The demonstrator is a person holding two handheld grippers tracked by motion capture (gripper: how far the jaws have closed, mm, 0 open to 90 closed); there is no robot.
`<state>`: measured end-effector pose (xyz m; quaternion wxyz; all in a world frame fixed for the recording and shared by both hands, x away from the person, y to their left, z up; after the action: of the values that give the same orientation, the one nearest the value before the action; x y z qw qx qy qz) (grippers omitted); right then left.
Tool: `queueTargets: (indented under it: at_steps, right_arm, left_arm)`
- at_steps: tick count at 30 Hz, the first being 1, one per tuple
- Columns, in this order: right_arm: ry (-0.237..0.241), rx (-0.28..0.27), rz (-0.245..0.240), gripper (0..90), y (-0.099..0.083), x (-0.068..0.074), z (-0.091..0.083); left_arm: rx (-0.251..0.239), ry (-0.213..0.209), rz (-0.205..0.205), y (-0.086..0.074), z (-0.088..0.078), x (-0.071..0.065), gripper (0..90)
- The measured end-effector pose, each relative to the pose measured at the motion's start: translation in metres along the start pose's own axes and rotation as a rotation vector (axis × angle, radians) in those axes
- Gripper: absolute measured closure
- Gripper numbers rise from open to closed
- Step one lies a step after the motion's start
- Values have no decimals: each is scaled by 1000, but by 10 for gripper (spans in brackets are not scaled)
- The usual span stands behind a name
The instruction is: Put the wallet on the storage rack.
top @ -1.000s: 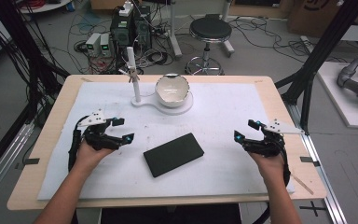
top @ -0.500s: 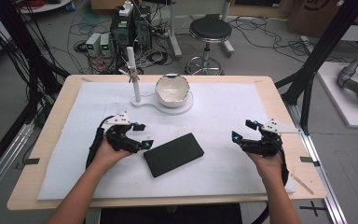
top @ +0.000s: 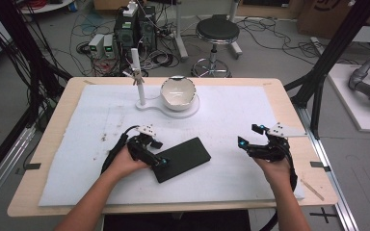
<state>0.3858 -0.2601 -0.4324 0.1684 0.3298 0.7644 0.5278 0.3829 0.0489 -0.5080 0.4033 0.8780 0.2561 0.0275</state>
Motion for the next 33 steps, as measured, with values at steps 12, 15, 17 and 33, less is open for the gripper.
queueTargets:
  at_steps: [12, 15, 17, 33]
  right_arm:
    - [-2, 6, -7, 213, 0, 2, 0]
    - [1, 7, -8, 213, 0, 2, 2]
    - [2, 12, -10, 213, 0, 3, 3]
    - [7, 13, -17, 214, 0, 5, 4]
  left_arm:
    - [0, -57, -26, -3, -5, -6, 394]
    - [-19, -68, -34, -4, -5, -5, 415]
    - [-29, -82, -34, -5, -6, -3, 445]
    - [-149, -145, 0, 9, -25, -7, 769]
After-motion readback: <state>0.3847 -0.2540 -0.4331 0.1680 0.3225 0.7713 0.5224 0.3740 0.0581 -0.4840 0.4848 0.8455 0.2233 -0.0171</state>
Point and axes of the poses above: each handheld gripper's, and its own axes: z roughly forward along the jaws, y roughly out of its top, x roughly to its left, the point moved 9 cm from there along z, roughly forward along the jaws, and after that the axes turned 8 degrees about y, right-handed, at the moved point
